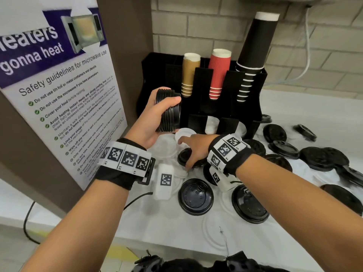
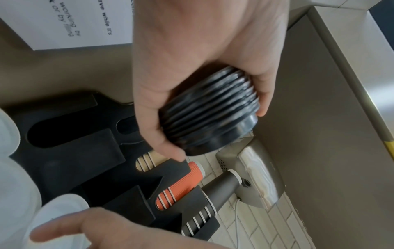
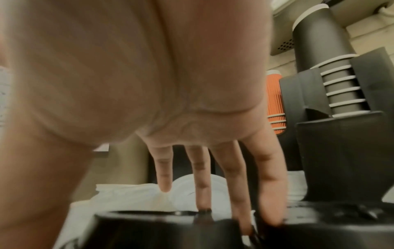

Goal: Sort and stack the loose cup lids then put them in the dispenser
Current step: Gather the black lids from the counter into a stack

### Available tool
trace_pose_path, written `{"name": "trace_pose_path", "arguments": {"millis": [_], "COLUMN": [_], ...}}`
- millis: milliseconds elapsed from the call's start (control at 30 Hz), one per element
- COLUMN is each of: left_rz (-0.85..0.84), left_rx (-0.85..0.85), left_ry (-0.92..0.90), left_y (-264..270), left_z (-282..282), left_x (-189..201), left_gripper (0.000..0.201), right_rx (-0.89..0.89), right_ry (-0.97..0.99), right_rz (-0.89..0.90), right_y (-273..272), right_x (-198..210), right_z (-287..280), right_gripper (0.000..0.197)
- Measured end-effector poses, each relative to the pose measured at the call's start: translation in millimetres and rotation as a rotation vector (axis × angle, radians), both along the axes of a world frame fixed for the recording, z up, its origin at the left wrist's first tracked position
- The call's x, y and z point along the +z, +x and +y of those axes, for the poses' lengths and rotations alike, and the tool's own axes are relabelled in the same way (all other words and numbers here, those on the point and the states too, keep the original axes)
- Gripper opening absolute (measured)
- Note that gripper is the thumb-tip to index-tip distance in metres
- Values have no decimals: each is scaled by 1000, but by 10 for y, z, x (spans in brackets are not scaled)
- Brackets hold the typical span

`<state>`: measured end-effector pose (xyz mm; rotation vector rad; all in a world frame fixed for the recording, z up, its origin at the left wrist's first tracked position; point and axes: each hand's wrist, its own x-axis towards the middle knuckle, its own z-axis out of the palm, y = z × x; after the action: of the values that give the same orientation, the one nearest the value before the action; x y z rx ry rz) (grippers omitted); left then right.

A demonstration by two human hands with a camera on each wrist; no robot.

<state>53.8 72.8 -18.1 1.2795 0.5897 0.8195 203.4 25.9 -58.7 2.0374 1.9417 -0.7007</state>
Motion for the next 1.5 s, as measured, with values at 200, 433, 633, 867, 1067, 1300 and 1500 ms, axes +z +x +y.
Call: {"name": "trace_pose_path", "arguments": {"millis": [200, 433, 633, 867, 1067, 1300, 1500], "left_rz": [4, 13, -38, -88, -110, -86, -31], "left_rx": [0, -31, -89, -41, -11, 13, 25], "left_ry": [-1, -21, -76, -64, -83, -125, -108], "left_y": [14, -11, 128, 326, 398, 432, 408], "left_z": [13, 21, -108, -257, -334, -395, -375], "left_x": [-6, 5, -10, -2, -19, -42, -93], "left_gripper": [35, 33, 31, 32, 35, 55, 54], "right_rx": [-21, -164, -312, -241, -243, -195, -178], "right_ry": [-7, 206, 486, 540, 610, 663, 576], "right_rz": [20, 457, 1165, 1230, 1215, 1138, 1049], "right_y": [97, 396, 439, 369, 393, 396, 467], "right_x": [-9, 457, 626, 555, 550, 562, 557], "right_z": [-1, -103, -318, -473, -552, -571, -529], "right_gripper": [101, 74, 41, 52, 56, 59, 45]}}
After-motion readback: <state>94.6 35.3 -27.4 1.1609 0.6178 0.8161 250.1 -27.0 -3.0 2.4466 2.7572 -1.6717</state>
